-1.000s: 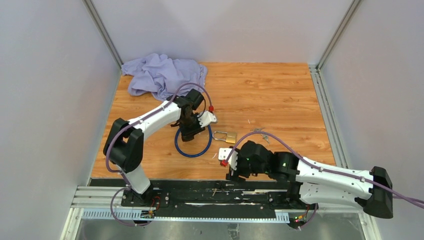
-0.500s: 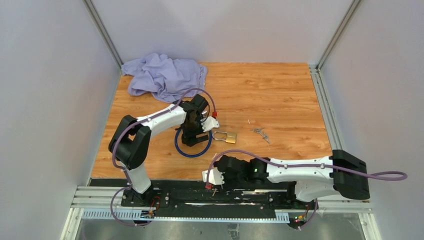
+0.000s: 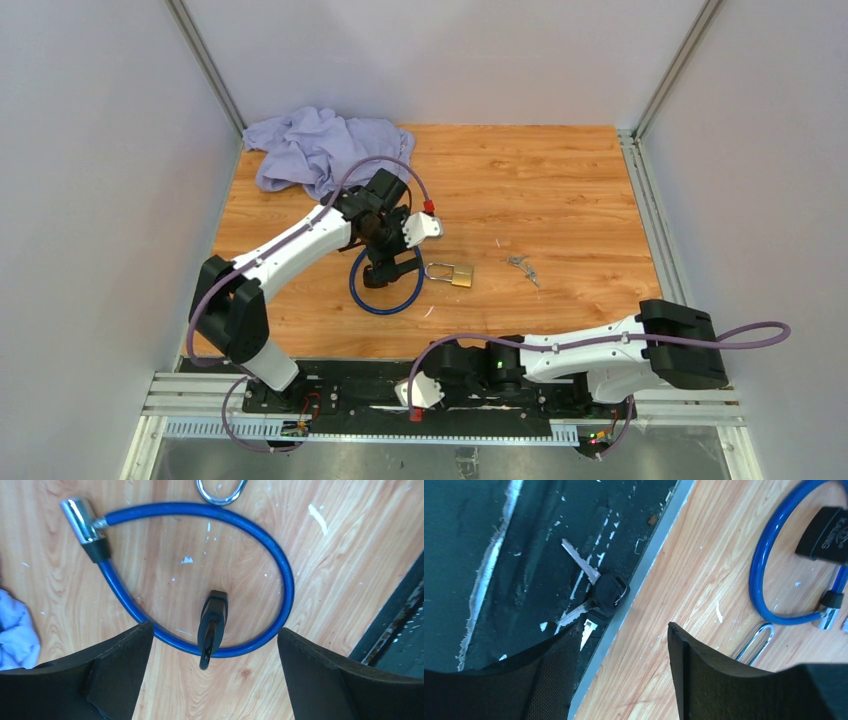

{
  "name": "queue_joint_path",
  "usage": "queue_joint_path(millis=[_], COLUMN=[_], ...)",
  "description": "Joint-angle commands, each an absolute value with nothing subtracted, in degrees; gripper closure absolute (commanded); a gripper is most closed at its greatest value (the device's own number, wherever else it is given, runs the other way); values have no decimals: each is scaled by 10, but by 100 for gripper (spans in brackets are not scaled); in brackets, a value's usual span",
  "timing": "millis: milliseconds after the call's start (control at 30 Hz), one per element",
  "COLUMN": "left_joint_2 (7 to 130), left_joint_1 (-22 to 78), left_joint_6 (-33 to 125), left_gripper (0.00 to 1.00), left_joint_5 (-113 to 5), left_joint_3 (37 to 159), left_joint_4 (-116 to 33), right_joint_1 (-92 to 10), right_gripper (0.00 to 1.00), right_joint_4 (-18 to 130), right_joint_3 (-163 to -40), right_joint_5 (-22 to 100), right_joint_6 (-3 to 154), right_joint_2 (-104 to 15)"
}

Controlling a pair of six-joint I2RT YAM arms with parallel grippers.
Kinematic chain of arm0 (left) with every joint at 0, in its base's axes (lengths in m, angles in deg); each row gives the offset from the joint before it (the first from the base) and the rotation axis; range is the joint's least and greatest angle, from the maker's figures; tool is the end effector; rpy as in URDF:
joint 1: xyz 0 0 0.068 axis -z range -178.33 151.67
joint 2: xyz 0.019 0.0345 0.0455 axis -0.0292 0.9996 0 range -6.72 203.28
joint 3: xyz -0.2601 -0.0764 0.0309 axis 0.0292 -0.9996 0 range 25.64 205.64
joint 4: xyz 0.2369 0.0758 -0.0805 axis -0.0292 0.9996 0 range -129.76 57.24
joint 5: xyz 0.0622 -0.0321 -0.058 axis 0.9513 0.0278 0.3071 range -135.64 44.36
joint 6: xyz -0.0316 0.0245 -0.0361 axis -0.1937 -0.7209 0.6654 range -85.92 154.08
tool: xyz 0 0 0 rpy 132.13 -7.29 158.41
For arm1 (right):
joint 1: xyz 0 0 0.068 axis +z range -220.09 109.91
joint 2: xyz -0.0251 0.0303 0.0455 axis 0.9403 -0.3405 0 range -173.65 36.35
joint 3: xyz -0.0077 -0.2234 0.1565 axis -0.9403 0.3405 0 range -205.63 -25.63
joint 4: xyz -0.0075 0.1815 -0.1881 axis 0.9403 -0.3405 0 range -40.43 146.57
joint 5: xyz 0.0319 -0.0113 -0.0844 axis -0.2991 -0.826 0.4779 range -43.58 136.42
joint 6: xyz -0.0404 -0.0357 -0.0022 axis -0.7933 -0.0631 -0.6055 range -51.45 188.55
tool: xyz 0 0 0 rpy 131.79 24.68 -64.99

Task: Unlock with the key

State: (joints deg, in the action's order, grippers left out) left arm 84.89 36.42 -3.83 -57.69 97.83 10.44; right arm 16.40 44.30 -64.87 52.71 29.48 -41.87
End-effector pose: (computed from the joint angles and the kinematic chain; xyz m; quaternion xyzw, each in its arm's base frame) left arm 0.2557 -0.1863 0.2505 0.5948 0.7775 -0.0984 0.1788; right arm 0.0198 0.2621 0.1792 -0.8293 0.4470 0.0859 0.3241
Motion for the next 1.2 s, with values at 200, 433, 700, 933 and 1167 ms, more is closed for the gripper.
queue_joint_path(millis=[200, 433, 700, 933, 1167], left_joint_2=[775, 748, 743, 742, 740], left_joint_1=[367, 366, 348, 342, 338], left_joint_6=[-20, -31, -42, -38, -38], left_gripper=[2, 2, 2, 0, 0], left_joint_5=[-649, -642, -645, -650, -649], left_joint_3=[1057, 1083, 1080, 1078, 1080], left_joint_4=[168, 182, 195, 195, 195], right_joint_1=[194, 193, 209, 213, 191], right_gripper=[54, 60, 62, 99, 99], right_joint_4=[494, 522, 518, 539, 536], right_joint_3=[-651, -651, -648, -642, -633], right_joint_5=[575, 592, 571, 595, 589], right_joint_6=[258, 245, 254, 272, 302], right_joint_2=[-480, -508, -513, -487, -430])
